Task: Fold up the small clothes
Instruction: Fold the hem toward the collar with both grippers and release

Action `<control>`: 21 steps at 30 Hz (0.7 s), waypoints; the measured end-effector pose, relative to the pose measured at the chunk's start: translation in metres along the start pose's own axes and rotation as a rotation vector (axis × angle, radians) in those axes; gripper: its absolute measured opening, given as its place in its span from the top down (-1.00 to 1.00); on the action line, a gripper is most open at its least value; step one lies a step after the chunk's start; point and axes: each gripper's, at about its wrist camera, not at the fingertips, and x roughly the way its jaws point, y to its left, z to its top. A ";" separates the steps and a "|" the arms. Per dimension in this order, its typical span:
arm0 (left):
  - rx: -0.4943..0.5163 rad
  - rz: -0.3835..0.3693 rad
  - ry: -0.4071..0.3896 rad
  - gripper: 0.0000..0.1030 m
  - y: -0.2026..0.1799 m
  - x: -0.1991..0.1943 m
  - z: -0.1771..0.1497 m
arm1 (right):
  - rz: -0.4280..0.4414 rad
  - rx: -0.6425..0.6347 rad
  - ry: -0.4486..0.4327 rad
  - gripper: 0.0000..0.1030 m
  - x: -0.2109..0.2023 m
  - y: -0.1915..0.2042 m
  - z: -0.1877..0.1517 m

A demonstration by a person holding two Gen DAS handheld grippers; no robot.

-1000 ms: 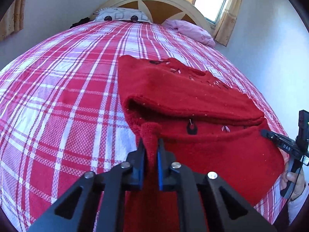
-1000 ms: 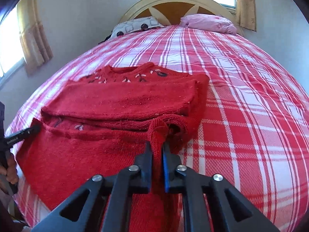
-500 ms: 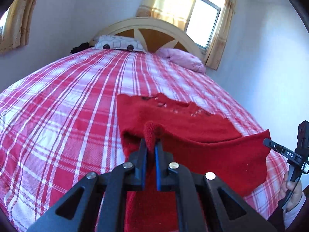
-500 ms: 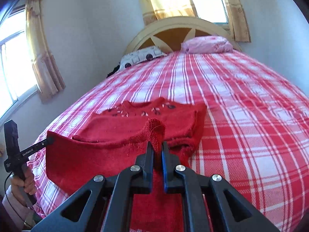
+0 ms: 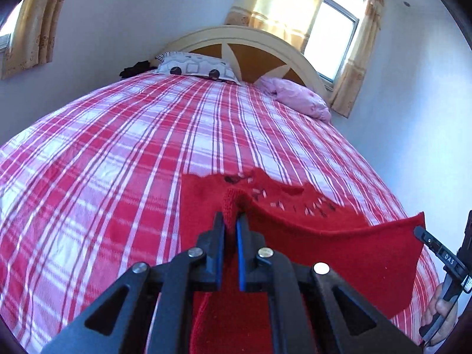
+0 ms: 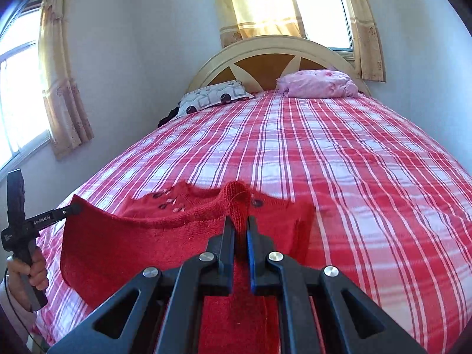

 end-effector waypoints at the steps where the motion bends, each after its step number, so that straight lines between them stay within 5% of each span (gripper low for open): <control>1: -0.001 0.008 0.002 0.85 0.000 0.006 0.007 | -0.012 0.003 -0.002 0.87 0.007 -0.003 0.007; 12: -0.004 0.111 0.001 0.85 -0.002 0.094 0.063 | -0.174 -0.003 0.038 0.87 0.114 -0.032 0.053; 17: 0.001 0.181 0.086 0.85 0.000 0.159 0.055 | -0.266 0.011 0.145 0.87 0.173 -0.052 0.029; 21: -0.037 0.227 0.196 0.84 0.017 0.193 0.033 | -0.248 0.078 0.192 0.87 0.188 -0.073 0.019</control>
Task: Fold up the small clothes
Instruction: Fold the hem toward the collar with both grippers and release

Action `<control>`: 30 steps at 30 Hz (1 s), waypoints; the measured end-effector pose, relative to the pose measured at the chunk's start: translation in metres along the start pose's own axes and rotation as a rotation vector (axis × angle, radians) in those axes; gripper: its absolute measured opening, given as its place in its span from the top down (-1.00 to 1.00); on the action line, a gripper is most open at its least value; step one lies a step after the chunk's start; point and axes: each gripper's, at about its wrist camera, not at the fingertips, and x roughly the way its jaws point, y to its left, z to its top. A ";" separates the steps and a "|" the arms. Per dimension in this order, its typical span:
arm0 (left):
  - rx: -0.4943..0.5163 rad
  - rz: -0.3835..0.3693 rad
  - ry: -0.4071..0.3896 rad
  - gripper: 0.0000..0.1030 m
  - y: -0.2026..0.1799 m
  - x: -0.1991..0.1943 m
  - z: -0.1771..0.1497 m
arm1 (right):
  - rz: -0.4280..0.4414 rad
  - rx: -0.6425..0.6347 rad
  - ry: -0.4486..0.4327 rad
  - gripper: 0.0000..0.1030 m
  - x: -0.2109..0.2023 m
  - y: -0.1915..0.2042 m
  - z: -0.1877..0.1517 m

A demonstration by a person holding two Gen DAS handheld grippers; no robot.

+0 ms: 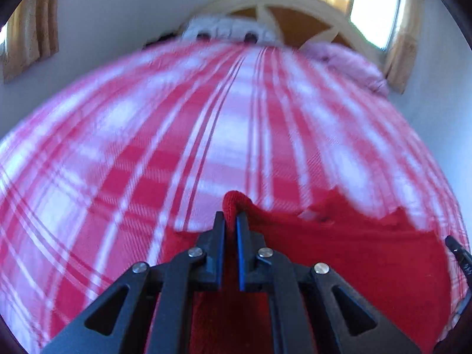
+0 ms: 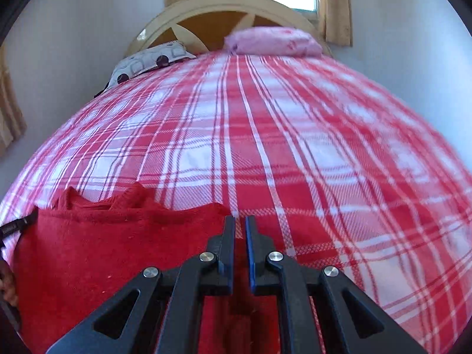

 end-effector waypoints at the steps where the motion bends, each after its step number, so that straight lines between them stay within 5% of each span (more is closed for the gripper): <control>1: -0.028 -0.022 -0.010 0.80 0.005 -0.004 0.001 | 0.009 0.006 0.020 0.87 0.006 -0.003 0.001; 4: -0.048 -0.032 -0.005 0.75 0.009 -0.005 -0.001 | 0.003 0.000 0.098 0.87 0.024 -0.005 -0.002; 10: 0.013 0.025 0.001 0.56 -0.004 -0.007 -0.002 | -0.037 -0.003 0.095 0.87 0.018 -0.006 0.003; 13: 0.021 -0.013 0.022 0.45 0.003 -0.019 0.001 | -0.035 0.093 -0.072 0.86 -0.038 -0.023 0.002; 15: 0.048 -0.024 0.002 0.41 0.009 -0.039 -0.002 | 0.005 0.115 -0.106 0.86 -0.075 -0.030 -0.010; 19: 0.084 0.025 -0.053 -0.20 0.026 -0.090 -0.029 | 0.100 0.065 -0.060 0.86 -0.115 -0.021 -0.049; 24: 0.038 -0.039 -0.020 -0.20 0.040 -0.123 -0.081 | 0.162 -0.029 -0.002 0.86 -0.133 0.013 -0.102; 30: 0.054 -0.010 0.034 -0.20 0.030 -0.118 -0.113 | 0.145 -0.035 0.077 0.86 -0.122 0.021 -0.141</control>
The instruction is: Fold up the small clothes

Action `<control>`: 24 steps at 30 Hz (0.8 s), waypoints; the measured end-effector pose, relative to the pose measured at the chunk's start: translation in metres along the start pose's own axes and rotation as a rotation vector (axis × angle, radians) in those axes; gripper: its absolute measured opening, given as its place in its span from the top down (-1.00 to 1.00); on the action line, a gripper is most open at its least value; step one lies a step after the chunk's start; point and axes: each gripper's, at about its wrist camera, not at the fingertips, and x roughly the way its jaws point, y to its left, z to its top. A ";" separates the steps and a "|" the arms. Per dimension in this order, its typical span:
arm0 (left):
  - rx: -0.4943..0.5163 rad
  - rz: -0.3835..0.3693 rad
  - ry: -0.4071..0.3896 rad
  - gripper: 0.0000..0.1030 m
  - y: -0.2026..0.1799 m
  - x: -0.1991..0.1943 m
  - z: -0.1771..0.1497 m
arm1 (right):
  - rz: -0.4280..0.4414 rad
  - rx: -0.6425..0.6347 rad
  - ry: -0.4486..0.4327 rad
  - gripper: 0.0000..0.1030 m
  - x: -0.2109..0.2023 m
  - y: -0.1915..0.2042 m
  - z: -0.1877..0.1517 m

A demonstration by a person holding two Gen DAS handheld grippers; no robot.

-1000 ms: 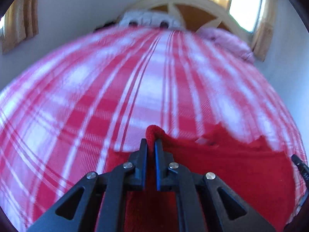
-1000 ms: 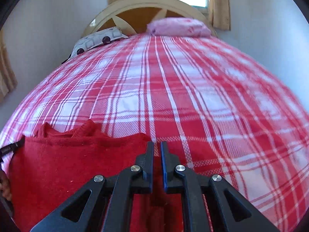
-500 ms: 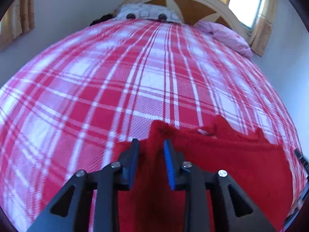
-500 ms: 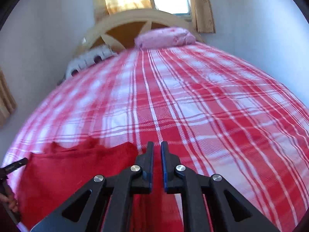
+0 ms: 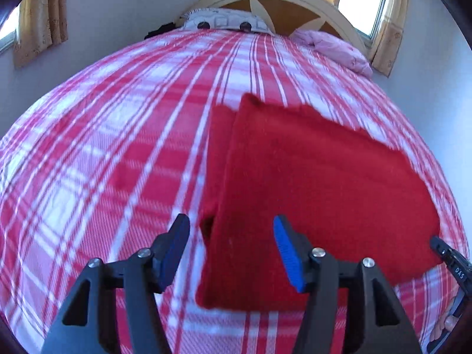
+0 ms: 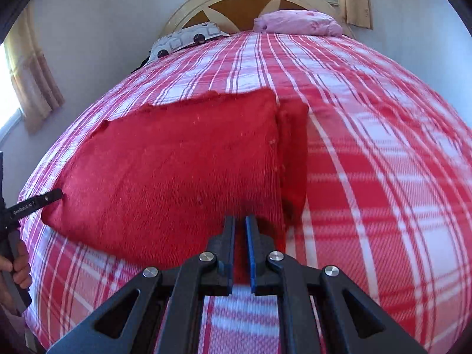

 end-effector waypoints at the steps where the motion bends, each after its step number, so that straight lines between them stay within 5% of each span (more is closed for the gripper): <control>1: -0.002 0.005 0.015 -0.20 0.000 0.003 -0.004 | 0.004 0.007 0.000 0.86 -0.002 -0.001 -0.001; 7: 0.030 0.045 -0.002 -0.27 -0.004 0.001 -0.017 | 0.019 0.038 -0.016 0.86 -0.006 -0.004 -0.010; 13: -0.073 0.009 -0.040 -0.27 0.018 -0.025 -0.030 | 0.018 0.041 -0.060 0.86 -0.014 -0.003 -0.014; 16: -0.138 -0.022 -0.082 -0.63 0.031 -0.036 -0.031 | 0.063 0.092 -0.063 0.86 -0.013 -0.013 -0.015; 21: -0.228 -0.145 0.006 -0.62 0.029 -0.016 -0.031 | 0.085 0.117 -0.067 0.86 -0.013 -0.017 -0.015; 24: -0.201 -0.110 -0.019 -0.49 0.015 -0.015 -0.036 | 0.088 0.118 -0.067 0.86 -0.013 -0.017 -0.015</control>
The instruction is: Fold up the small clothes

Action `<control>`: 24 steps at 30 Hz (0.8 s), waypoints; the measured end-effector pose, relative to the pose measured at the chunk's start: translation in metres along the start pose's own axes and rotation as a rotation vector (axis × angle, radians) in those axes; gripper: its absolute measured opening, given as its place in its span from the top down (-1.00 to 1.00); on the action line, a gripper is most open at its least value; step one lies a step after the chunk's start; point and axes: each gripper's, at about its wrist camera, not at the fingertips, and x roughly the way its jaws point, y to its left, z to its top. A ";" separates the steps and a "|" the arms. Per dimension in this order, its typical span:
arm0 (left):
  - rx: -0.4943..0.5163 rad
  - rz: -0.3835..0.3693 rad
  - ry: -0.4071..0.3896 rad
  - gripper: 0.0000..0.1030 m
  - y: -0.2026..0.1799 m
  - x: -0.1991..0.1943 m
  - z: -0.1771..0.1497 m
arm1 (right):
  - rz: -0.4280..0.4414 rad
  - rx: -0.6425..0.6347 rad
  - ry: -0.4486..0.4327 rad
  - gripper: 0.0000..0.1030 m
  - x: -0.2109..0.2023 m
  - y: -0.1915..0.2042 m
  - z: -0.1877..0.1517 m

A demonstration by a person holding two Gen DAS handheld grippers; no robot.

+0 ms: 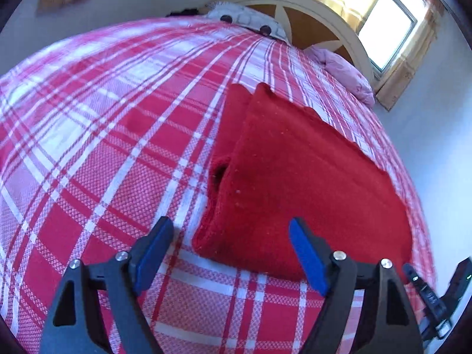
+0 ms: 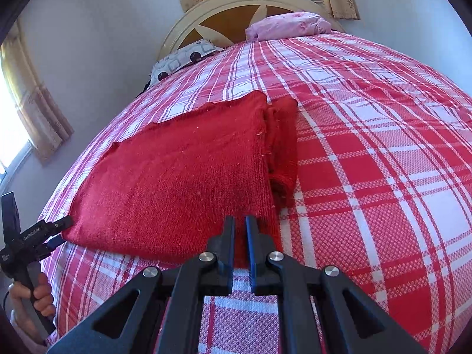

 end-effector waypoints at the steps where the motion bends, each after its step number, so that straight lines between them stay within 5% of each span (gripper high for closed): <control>1: 0.001 -0.016 0.003 -0.35 -0.003 0.000 -0.002 | 0.003 0.003 0.001 0.86 0.000 0.000 0.000; 8: -0.074 -0.063 0.006 -0.11 0.002 0.000 -0.005 | 0.035 0.034 0.003 0.86 0.000 -0.006 -0.001; 10: -0.103 -0.102 0.025 0.13 0.004 0.001 -0.003 | 0.037 0.037 0.004 0.86 0.002 -0.007 -0.001; 12: -0.136 -0.167 0.074 0.68 0.007 0.007 -0.001 | 0.041 0.040 0.004 0.86 0.001 -0.008 0.000; 22: -0.151 -0.201 0.017 0.72 -0.002 0.001 0.002 | 0.078 0.054 -0.047 0.84 -0.021 0.001 0.020; 24: -0.150 -0.205 -0.003 0.72 -0.002 -0.006 0.006 | 0.116 0.046 -0.041 0.59 -0.024 0.012 0.033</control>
